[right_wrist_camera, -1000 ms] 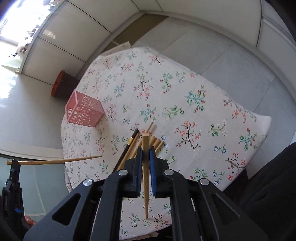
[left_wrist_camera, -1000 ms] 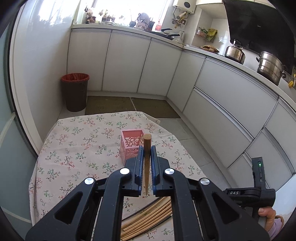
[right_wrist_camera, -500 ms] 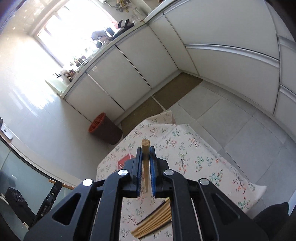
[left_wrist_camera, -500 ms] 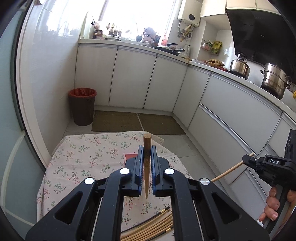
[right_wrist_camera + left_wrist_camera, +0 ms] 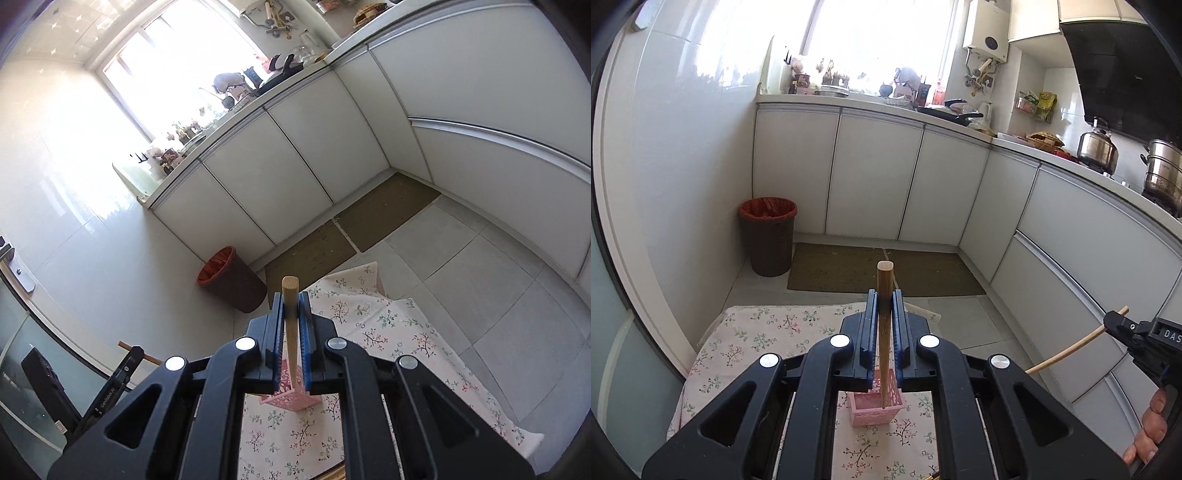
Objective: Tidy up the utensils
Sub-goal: 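Carry the chopstick upright to the pink cup with the right gripper, then drop the chopstick into the pink cup and open the right gripper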
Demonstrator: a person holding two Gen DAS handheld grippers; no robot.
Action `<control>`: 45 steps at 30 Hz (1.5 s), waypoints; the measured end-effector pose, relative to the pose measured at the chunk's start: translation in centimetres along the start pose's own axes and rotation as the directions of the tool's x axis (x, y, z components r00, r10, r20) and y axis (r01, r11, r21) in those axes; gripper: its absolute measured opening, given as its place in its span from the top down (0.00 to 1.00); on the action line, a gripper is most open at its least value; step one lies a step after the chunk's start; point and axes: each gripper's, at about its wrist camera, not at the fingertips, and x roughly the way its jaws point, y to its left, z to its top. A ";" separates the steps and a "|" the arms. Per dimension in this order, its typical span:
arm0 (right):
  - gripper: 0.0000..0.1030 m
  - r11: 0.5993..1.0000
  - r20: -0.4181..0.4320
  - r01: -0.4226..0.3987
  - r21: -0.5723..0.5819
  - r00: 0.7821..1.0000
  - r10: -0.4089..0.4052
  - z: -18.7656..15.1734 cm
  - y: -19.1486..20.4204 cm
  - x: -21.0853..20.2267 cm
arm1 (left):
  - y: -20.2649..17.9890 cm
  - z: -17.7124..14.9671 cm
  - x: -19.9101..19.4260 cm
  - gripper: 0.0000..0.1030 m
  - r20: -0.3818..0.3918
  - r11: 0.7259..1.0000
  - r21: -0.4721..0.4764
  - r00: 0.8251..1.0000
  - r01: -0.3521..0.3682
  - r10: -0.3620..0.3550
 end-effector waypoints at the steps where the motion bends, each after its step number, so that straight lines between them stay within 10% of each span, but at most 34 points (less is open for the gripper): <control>1: 0.92 1.000 -0.005 -0.007 -0.009 1.000 0.007 0.1 0.3 0.6 | 0.2 -0.2 0.9 0.94 -0.008 1.000 -0.007 1.000 -0.010 0.010; 9: 0.92 0.993 -0.032 -0.032 -0.115 0.999 0.028 0.0 3.7 5.9 | 2.1 -2.6 6.3 0.92 -0.128 0.998 -0.040 0.991 -0.043 0.037; 21: 0.92 0.967 -0.082 -0.025 -0.252 0.997 0.005 -2.9 7.5 12.7 | 7.0 -0.6 -0.3 0.60 0.037 0.975 -0.209 0.995 -0.081 0.090; 32: 0.87 0.934 -0.107 -0.013 -0.358 0.994 -0.027 -6.7 8.0 17.4 | 8.4 -1.8 -0.2 0.44 -0.009 0.962 -0.234 0.990 -0.142 0.144; 45: 0.17 0.913 0.114 0.200 -0.355 0.979 -0.170 -5.5 8.1 9.7 | 5.3 -1.7 -2.1 0.23 -0.019 0.979 -0.160 0.992 -0.128 0.126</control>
